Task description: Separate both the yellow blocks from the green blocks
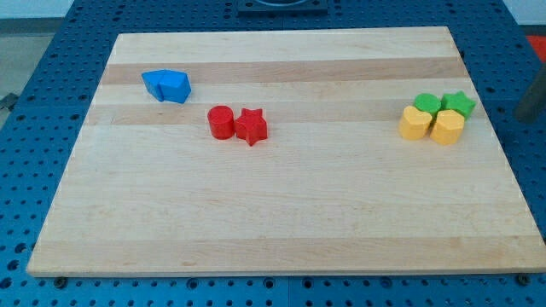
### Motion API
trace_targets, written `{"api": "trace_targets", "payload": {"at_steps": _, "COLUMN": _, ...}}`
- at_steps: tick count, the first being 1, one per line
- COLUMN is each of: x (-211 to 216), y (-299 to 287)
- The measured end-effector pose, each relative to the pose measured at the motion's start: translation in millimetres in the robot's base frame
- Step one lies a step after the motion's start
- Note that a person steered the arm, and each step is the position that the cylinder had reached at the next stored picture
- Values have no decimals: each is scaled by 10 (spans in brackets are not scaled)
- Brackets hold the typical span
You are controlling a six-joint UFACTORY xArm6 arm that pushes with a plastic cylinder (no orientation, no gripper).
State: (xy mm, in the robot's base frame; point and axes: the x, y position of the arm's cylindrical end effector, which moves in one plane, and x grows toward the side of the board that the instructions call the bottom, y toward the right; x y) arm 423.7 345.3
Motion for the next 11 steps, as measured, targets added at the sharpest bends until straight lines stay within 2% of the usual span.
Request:
{"api": "trace_targets", "payload": {"at_steps": 1, "x": 281, "y": -119}}
{"api": "trace_targets", "payload": {"at_steps": 2, "x": 330, "y": -363}}
{"api": "trace_targets", "payload": {"at_steps": 4, "x": 38, "y": -609}}
{"api": "trace_targets", "payload": {"at_steps": 8, "x": 37, "y": -2073}}
{"api": "trace_targets", "payload": {"at_steps": 11, "x": 39, "y": -2091}}
